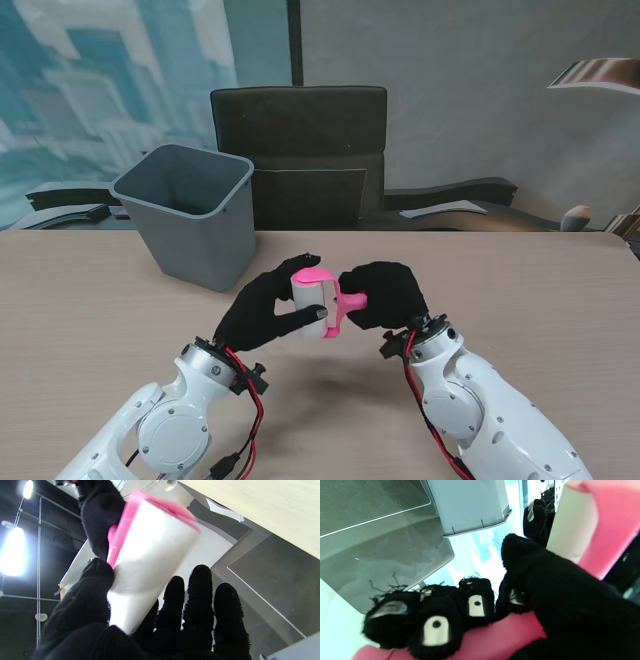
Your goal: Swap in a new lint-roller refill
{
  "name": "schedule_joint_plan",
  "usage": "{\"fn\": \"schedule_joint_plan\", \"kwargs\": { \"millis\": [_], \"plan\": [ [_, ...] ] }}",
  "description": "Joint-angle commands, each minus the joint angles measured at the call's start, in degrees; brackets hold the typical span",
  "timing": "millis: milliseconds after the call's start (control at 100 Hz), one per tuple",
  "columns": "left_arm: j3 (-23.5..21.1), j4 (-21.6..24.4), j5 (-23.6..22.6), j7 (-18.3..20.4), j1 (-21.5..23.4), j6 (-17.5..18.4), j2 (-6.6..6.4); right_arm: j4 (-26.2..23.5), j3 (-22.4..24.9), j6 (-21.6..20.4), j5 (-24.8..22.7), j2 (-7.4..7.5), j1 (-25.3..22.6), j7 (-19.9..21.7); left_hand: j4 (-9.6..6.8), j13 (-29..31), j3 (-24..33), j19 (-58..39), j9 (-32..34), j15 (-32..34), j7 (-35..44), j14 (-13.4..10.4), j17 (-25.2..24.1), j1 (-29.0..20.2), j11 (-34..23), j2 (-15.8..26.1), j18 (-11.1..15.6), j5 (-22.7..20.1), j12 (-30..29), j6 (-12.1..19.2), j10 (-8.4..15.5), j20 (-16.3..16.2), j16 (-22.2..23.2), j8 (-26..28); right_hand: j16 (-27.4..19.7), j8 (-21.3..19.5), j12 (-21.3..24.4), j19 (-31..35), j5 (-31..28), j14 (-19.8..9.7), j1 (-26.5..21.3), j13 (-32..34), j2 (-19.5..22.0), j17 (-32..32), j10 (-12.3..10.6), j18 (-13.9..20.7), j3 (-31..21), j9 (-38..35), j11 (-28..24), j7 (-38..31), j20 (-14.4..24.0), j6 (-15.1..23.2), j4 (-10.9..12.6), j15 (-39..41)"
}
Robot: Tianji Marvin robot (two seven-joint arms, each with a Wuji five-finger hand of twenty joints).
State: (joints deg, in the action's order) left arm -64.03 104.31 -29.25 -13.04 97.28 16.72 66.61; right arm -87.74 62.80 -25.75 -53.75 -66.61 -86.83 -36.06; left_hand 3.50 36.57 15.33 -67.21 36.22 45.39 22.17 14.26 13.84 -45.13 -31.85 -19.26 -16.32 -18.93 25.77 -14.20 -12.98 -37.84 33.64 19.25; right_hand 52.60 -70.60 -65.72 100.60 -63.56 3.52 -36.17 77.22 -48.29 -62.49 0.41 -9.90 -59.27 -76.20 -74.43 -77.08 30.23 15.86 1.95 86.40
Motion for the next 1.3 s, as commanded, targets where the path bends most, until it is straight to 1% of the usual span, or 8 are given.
{"fn": "schedule_joint_plan", "kwargs": {
  "millis": [0, 170, 200, 330, 520, 620, 900, 1290],
  "plan": [
    [-1.31, -0.98, -0.71, 0.19, 0.69, 0.7, -0.72, -2.14, 1.93, -0.66, -0.02, 1.25, -1.32, 2.43, -2.41, -1.71, 7.24, 1.26, -2.32, -1.58, -1.2, -0.22, -1.29, -2.52, 0.65, 1.51, 1.7, 1.02, -1.5, 3.13, -0.41, 0.52, 0.76, -0.91, 6.89, -3.49, -2.78, 7.08, -4.79, -29.05, 0.2, -1.0, 1.75, -4.81, -0.62, 9.15, -1.43, -5.07, -4.6, -7.28, -0.16, 3.36, 3.16, 12.6],
    [-3.81, -3.03, -6.34, -1.73, 0.87, 3.82, -1.16, -6.35, 8.45, -0.46, 0.89, 3.02, -4.77, 15.58, -2.44, -1.23, 7.82, 1.46, -1.13, -1.64, -1.77, -0.22, -1.01, -2.35, 0.28, 1.24, 1.4, -0.74, -1.28, 2.78, -0.44, 0.23, 0.93, -1.02, 7.82, -3.61, -3.29, 8.37, -5.49, -28.39, -0.16, -1.02, 0.0, -4.95, 0.17, 8.58, -2.32, -5.82, -4.12, -7.04, 0.23, 2.52, 2.64, 12.9],
    [-4.11, -3.4, -7.06, -1.95, 0.81, 4.26, -1.23, -7.03, 9.42, -0.09, 1.34, 3.39, -5.28, 18.62, -2.44, -1.05, 7.92, 1.42, -0.84, -1.59, -1.78, -0.14, -0.89, -2.4, 0.18, 1.17, 1.37, -1.08, -1.23, 2.69, -0.4, 0.15, 0.97, -0.99, 8.35, -3.88, -3.85, 8.49, -5.64, -28.09, -0.04, -0.98, -0.31, -4.93, 0.4, 8.1, -3.14, -5.94, -3.79, -6.82, 0.09, 2.25, 1.18, 12.81],
    [-4.9, -4.7, -8.96, -2.33, 0.46, 5.55, -1.48, -7.95, 11.5, 1.98, 2.39, 4.87, -5.76, 29.36, -2.38, -0.4, 8.25, 1.24, 0.44, -1.35, -1.57, -0.17, -0.37, -2.27, -0.24, 1.29, 1.24, -2.5, -0.99, 2.81, -0.21, -0.2, 1.16, -0.69, 8.54, -3.96, -3.97, 8.9, -6.05, -27.51, -0.13, -1.0, -1.29, -4.95, 0.94, 7.58, -3.71, -6.16, -3.59, -6.52, 0.15, 1.73, 0.41, 12.97],
    [-6.25, -6.23, -11.55, -0.51, -0.14, 9.19, -2.32, -3.78, 8.08, 5.95, 4.81, 6.94, -0.92, 43.91, -2.22, 0.63, 8.57, 1.44, 3.04, -1.82, -0.45, -0.74, 0.24, -0.12, -0.7, -0.67, 1.12, -4.84, -0.57, 3.68, 1.3, -0.54, 0.96, 0.25, 8.62, -4.42, -4.17, 9.21, -6.39, -26.48, 0.04, -1.03, -1.84, -4.9, 1.81, 6.28, -4.73, -6.17, -3.37, -6.01, 0.05, 0.75, -1.17, 13.25],
    [-6.85, -6.4, -12.17, 0.79, -0.12, 10.38, -2.69, 0.54, 3.74, 6.84, 5.94, 7.63, 3.21, 47.8, -2.18, -0.84, 9.15, 3.4, 2.27, -4.58, -0.97, -0.89, -0.3, 1.74, 0.74, -2.0, 0.85, -5.49, -0.93, 4.23, 1.49, 0.07, -0.04, 0.24, 8.56, -4.52, -4.21, 9.21, -6.41, -26.38, 0.15, -1.02, -1.87, -4.9, 1.83, 6.22, -4.8, -6.18, -3.35, -5.97, 0.0, 0.76, -1.49, 13.22],
    [-8.07, -6.57, -13.94, 1.86, 0.31, 11.04, -3.18, 9.82, -4.73, 9.14, 4.02, 8.15, 10.09, 47.88, -2.12, -6.42, 8.84, 9.58, -1.09, -12.36, -3.42, -1.08, -3.36, 3.41, 4.13, -2.59, 0.78, -6.47, -1.75, 4.44, 0.63, 1.1, -2.94, 0.11, 8.26, -4.75, -4.26, 9.0, -6.31, -25.79, 0.0, -1.03, -1.99, -4.82, 1.99, 5.89, -5.17, -6.0, -3.15, -5.82, -0.19, 0.51, -2.15, 13.24],
    [-8.26, -6.91, -14.57, 1.54, 0.24, 10.65, -3.22, 13.54, -4.45, 10.17, -4.61, 9.02, 10.64, 44.29, -2.23, -6.08, 8.43, 9.92, -0.5, -12.19, -3.95, -0.95, -3.21, 3.18, 3.99, -2.31, 0.6, -7.36, -1.54, 4.39, 0.62, 0.3, -2.57, 0.64, 7.71, -5.06, -4.4, 8.48, -6.1, -25.54, 0.04, -1.03, -1.75, -4.71, 2.12, 5.43, -4.82, -5.47, -2.86, -5.62, -0.54, 0.4, -2.3, 13.17]
  ]
}}
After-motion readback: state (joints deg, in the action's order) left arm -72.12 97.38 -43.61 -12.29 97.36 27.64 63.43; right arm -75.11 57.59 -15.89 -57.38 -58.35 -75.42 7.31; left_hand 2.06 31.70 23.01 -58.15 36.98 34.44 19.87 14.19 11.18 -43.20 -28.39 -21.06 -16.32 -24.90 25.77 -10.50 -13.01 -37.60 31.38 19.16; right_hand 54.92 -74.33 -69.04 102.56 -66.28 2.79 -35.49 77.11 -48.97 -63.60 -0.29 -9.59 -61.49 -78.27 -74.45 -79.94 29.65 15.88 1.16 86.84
